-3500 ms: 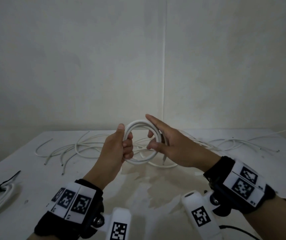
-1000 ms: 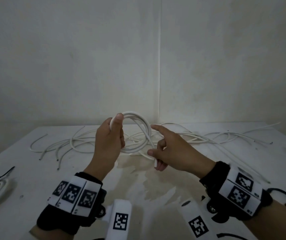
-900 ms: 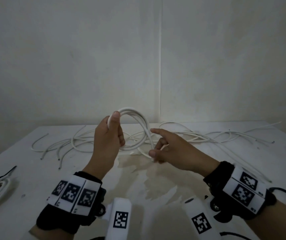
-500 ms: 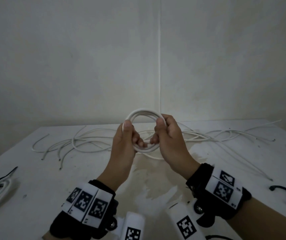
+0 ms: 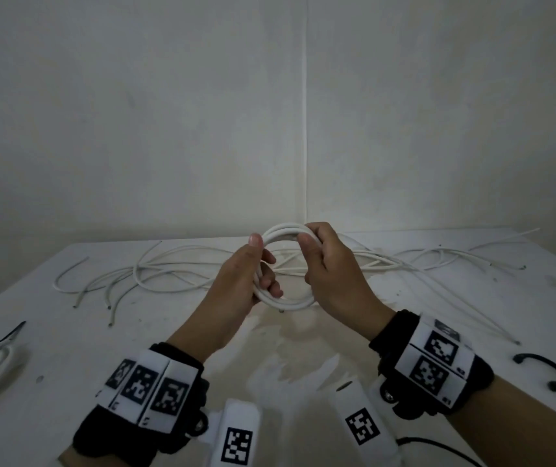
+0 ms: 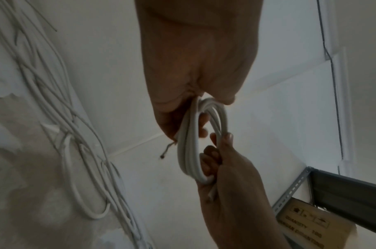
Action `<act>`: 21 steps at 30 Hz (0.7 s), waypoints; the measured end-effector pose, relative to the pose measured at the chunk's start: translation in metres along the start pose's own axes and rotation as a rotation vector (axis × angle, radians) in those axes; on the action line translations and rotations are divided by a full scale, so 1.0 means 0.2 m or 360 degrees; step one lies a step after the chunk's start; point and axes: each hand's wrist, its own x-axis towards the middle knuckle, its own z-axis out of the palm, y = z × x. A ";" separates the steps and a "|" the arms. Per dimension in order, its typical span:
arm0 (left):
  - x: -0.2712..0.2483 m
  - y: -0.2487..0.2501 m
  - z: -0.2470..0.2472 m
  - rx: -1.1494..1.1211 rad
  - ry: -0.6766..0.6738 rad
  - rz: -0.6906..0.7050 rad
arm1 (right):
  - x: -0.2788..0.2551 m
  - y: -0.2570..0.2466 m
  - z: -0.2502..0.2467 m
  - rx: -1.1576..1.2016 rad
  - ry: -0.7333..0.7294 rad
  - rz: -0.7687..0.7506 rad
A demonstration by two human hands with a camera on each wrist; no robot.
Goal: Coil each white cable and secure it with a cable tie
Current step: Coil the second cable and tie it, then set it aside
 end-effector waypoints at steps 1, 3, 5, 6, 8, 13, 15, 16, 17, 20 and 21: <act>0.00 0.00 0.02 -0.0008 0.0064 0.0028 | 0.00 0.00 0.00 0.0018 0.0011 0.0009; 0.00 -0.01 0.06 -0.0030 0.0212 0.0109 | 0.00 0.00 0.02 0.0077 0.0026 0.0040; -0.01 -0.02 0.08 -0.0045 0.0287 0.0174 | 0.00 -0.01 0.03 0.0138 0.0029 0.0064; -0.01 -0.02 0.09 -0.0057 0.0297 0.0188 | -0.01 0.00 0.04 0.0195 0.0028 0.0076; -0.01 -0.02 0.09 -0.0122 0.0307 0.0188 | -0.01 0.00 0.03 0.0390 0.0027 0.0133; 0.01 -0.04 0.09 -0.0264 0.0269 0.0117 | 0.00 0.00 0.02 0.0547 0.0065 0.0170; 0.01 -0.05 0.09 -0.0226 0.0160 0.0079 | 0.01 0.02 0.02 0.0373 0.0146 0.0101; 0.01 -0.05 0.08 -0.0186 0.0096 0.0052 | 0.02 0.04 0.01 0.0307 0.0159 0.0079; 0.01 -0.05 0.06 -0.0129 0.0036 0.0033 | 0.02 0.04 0.00 0.0260 0.0154 0.0071; 0.02 -0.04 0.01 0.0060 -0.0070 -0.0020 | 0.01 0.06 -0.02 0.0082 0.0065 0.0053; 0.03 -0.03 0.00 0.0079 -0.0093 -0.0063 | 0.01 0.06 -0.03 0.0026 0.0023 0.0041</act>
